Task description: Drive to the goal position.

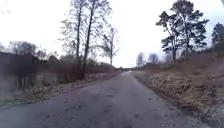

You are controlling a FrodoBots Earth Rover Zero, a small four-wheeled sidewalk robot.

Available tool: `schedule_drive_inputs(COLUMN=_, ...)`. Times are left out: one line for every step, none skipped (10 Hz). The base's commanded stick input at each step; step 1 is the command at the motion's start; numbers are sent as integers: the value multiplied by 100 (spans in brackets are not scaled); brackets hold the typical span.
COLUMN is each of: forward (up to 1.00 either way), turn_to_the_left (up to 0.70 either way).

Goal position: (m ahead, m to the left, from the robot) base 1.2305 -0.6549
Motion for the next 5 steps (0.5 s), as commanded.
schedule_drive_inputs(forward=50, turn_to_the_left=1)
schedule_drive_inputs(forward=50, turn_to_the_left=1)
schedule_drive_inputs(forward=50, turn_to_the_left=1)
schedule_drive_inputs(forward=50, turn_to_the_left=1)
schedule_drive_inputs(forward=50, turn_to_the_left=1)
